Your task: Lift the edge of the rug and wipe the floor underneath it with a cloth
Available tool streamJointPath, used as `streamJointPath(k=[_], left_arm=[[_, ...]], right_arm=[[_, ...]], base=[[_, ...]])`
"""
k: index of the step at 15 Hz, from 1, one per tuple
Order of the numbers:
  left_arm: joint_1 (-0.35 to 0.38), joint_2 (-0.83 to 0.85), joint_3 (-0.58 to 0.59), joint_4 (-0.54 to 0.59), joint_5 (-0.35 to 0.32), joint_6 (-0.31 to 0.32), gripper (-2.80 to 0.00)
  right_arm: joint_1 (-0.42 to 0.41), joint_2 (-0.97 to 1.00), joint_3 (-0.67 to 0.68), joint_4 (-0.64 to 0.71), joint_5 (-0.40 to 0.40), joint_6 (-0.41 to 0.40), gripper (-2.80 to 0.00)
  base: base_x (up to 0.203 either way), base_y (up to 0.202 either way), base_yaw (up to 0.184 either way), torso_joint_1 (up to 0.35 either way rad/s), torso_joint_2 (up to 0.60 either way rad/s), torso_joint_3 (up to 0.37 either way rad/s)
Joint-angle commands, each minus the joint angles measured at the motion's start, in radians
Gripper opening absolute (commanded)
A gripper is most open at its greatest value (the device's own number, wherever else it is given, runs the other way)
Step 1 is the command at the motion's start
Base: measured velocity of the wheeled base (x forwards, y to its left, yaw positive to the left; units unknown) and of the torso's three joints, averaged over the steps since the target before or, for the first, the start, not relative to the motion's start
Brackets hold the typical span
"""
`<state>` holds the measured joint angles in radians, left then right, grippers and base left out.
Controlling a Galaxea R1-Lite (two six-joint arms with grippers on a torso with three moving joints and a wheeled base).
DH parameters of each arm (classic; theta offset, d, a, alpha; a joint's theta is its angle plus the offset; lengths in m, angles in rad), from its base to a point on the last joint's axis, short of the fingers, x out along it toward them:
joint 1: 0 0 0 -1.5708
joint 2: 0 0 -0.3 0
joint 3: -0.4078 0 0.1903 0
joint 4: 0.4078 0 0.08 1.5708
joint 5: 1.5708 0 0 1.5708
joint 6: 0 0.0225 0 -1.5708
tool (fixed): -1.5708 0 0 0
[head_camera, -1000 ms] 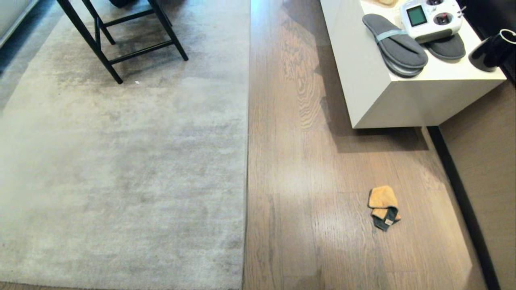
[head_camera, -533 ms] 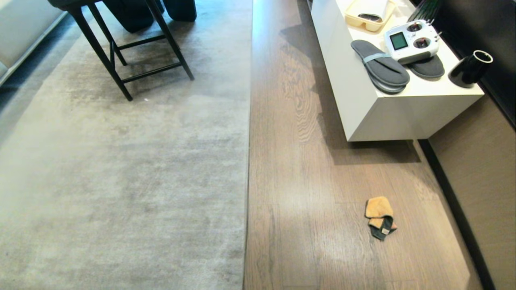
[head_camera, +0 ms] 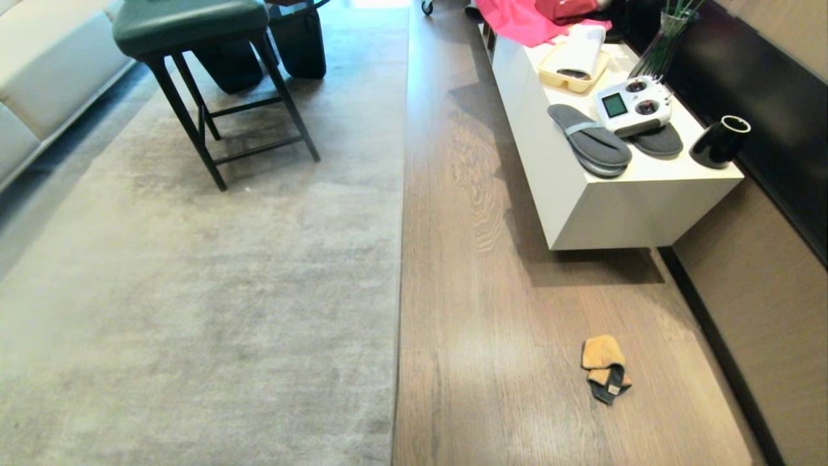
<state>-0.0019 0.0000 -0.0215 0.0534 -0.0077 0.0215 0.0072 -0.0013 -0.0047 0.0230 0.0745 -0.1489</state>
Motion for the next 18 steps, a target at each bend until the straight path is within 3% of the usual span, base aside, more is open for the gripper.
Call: streamJointPath(k=[1,12,18], left_arm=[[0.0,0.0,0.0,0.0,0.0,0.001,-2.8],[0.0,0.0,0.0,0.0,0.003,0.002,-2.8],[0.0,0.0,0.0,0.0,0.0,0.0,-2.8]], right_arm=[[0.001,0.001,0.0,0.0,0.001,-0.001,-2.8],[0.0,0.001,0.0,0.0,0.001,-0.001,-2.8],[0.001,0.001,0.0,0.0,0.001,-0.001,-2.8]], base=[[0.0,0.0,0.0,0.002,0.0,0.205],[0.0,0.0,0.0,0.003,0.0,0.201],[0.0,0.0,0.0,0.001,0.0,0.045]])
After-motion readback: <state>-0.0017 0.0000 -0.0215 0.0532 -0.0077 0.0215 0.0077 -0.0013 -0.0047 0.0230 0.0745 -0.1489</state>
